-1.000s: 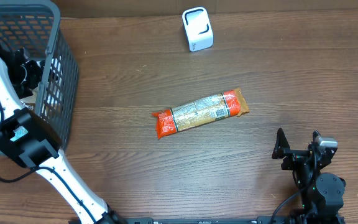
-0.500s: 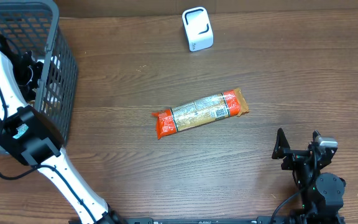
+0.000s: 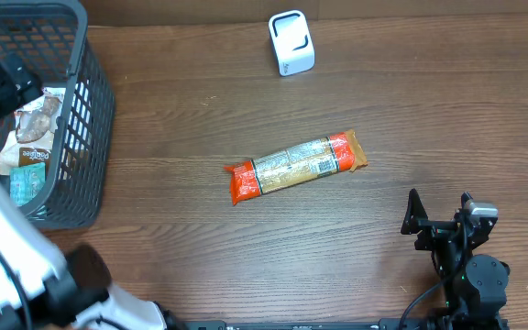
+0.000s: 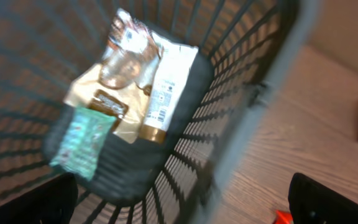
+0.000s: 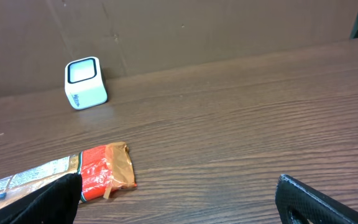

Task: Scan the item barcode
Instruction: 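Grasp the white shampoo tube in the basket with the left gripper, then carry the white tube out and place it beside the snack package, then return the left gripper into the basket toward the bread bag, then grasp the clear mushroom bag with the left gripper and lift it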

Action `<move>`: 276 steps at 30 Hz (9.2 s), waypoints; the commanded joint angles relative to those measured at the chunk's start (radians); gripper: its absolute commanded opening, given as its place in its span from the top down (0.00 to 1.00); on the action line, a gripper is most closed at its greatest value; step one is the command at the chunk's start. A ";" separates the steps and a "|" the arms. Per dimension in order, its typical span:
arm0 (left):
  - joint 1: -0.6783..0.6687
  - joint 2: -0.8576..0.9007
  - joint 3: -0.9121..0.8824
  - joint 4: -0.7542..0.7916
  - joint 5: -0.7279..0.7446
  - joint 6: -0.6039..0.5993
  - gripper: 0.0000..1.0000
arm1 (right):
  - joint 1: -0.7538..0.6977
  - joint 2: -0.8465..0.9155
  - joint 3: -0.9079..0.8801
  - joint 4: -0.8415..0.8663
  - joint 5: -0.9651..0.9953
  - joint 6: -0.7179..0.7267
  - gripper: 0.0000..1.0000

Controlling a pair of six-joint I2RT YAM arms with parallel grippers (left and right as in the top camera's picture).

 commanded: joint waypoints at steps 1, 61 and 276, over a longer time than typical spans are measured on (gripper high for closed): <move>-0.007 -0.082 -0.021 -0.013 -0.047 -0.028 0.00 | -0.004 -0.009 0.008 -0.019 0.007 0.003 0.00; 0.033 0.308 -0.796 0.837 0.152 0.043 0.07 | -0.004 -0.009 0.008 -0.019 0.007 0.003 0.00; 0.039 0.492 -0.428 0.827 0.061 0.241 0.96 | -0.004 -0.009 0.008 -0.019 0.007 0.003 0.00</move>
